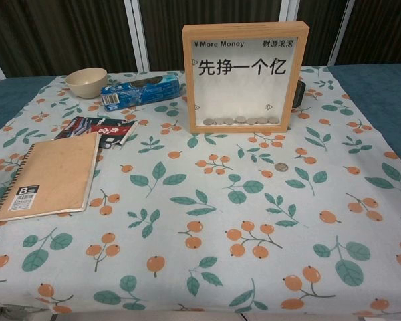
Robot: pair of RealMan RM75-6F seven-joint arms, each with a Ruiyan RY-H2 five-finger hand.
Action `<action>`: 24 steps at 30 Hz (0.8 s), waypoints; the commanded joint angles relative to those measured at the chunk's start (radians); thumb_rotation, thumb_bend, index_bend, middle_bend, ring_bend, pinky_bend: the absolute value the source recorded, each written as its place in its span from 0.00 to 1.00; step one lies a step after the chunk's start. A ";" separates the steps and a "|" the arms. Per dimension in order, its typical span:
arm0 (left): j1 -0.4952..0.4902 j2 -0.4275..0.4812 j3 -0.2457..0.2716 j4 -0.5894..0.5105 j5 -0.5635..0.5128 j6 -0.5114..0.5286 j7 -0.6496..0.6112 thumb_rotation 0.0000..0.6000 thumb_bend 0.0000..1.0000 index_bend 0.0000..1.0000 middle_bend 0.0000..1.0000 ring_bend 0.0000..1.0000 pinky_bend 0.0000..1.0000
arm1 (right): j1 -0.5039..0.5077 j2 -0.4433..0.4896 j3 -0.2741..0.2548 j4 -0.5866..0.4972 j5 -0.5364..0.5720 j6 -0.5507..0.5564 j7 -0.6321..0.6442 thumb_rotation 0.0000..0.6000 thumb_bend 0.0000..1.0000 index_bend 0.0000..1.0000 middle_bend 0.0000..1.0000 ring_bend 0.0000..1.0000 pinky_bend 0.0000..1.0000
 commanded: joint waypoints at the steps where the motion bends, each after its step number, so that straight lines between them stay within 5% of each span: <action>1: 0.000 -0.002 0.000 0.001 -0.001 -0.001 0.002 1.00 0.37 0.00 0.00 0.00 0.00 | 0.002 0.000 0.001 0.003 0.002 -0.004 0.004 1.00 0.30 0.00 0.00 0.00 0.00; 24: -0.021 -0.010 -0.012 0.011 -0.020 -0.033 -0.016 1.00 0.37 0.00 0.00 0.00 0.00 | 0.079 -0.013 0.024 -0.037 -0.044 -0.063 -0.093 1.00 0.30 0.00 0.00 0.00 0.00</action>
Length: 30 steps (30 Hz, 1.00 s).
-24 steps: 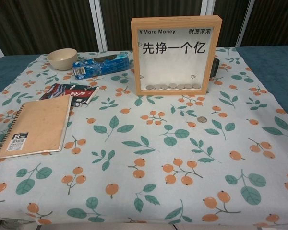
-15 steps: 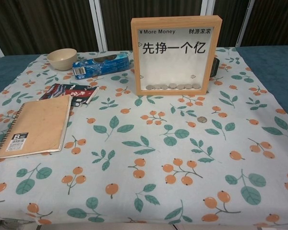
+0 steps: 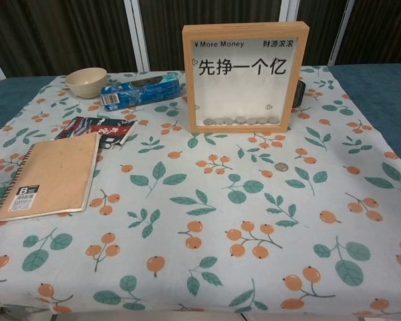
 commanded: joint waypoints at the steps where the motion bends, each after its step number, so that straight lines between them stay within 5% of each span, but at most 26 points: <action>1: -0.004 -0.012 -0.002 0.015 -0.005 -0.007 -0.015 1.00 0.37 0.00 0.00 0.00 0.00 | 0.045 -0.008 0.018 -0.030 -0.007 -0.044 -0.063 1.00 0.30 0.00 0.00 0.00 0.00; 14: -0.001 -0.022 0.001 0.032 -0.013 -0.006 -0.018 1.00 0.37 0.00 0.00 0.00 0.00 | 0.206 -0.097 0.074 -0.047 0.067 -0.237 -0.225 1.00 0.30 0.00 0.00 0.00 0.00; 30: -0.007 -0.037 0.002 0.065 -0.021 -0.022 -0.042 1.00 0.37 0.00 0.00 0.00 0.00 | 0.353 -0.297 0.103 0.078 0.178 -0.358 -0.395 1.00 0.30 0.00 0.00 0.00 0.00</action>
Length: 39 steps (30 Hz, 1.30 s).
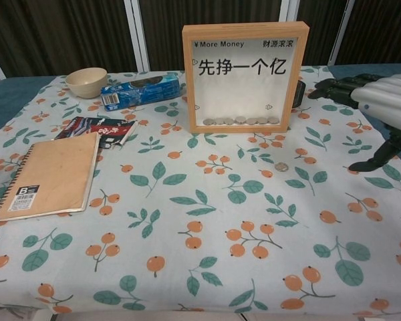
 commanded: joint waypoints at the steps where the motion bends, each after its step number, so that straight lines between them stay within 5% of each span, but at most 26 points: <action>1: 0.000 0.001 0.000 0.004 0.000 0.000 -0.005 1.00 0.37 0.00 0.00 0.00 0.00 | 0.025 -0.050 0.012 0.050 0.028 -0.005 -0.029 1.00 0.30 0.00 0.00 0.00 0.00; 17: 0.004 0.010 0.006 0.002 -0.004 -0.001 0.000 1.00 0.37 0.00 0.00 0.00 0.00 | 0.111 -0.220 0.029 0.284 0.079 -0.038 0.035 1.00 0.30 0.03 0.00 0.00 0.00; 30: 0.002 0.002 0.009 0.017 -0.011 -0.016 -0.003 1.00 0.37 0.00 0.00 0.00 0.00 | 0.143 -0.289 0.012 0.389 0.041 -0.034 0.154 1.00 0.30 0.47 0.00 0.00 0.00; 39: 0.000 0.000 0.009 0.026 -0.013 -0.023 -0.012 1.00 0.37 0.00 0.00 0.00 0.00 | 0.159 -0.334 0.002 0.462 0.011 -0.016 0.203 1.00 0.30 0.57 0.00 0.00 0.00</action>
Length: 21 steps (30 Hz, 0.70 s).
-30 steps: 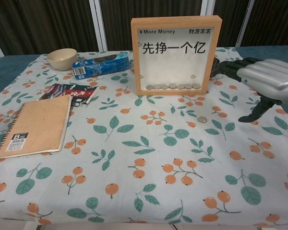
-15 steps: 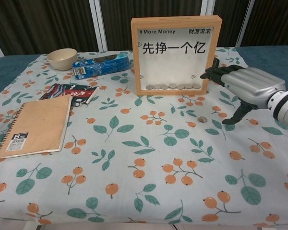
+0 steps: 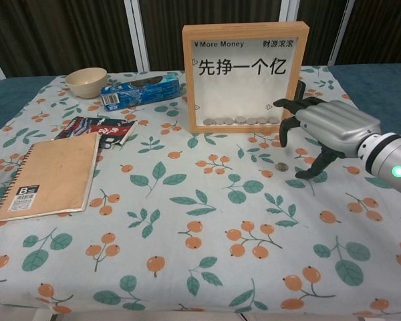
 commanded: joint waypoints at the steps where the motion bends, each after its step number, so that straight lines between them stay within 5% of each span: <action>1: -0.001 -0.001 0.000 0.001 -0.001 -0.002 -0.001 1.00 0.37 0.00 0.00 0.00 0.00 | 0.008 -0.022 -0.003 0.033 -0.013 0.010 0.017 1.00 0.30 0.58 0.00 0.00 0.00; 21: -0.006 -0.006 -0.001 0.012 -0.008 -0.015 -0.006 1.00 0.37 0.00 0.00 0.00 0.00 | 0.027 -0.082 -0.024 0.158 -0.037 -0.004 0.079 1.00 0.39 0.57 0.03 0.00 0.00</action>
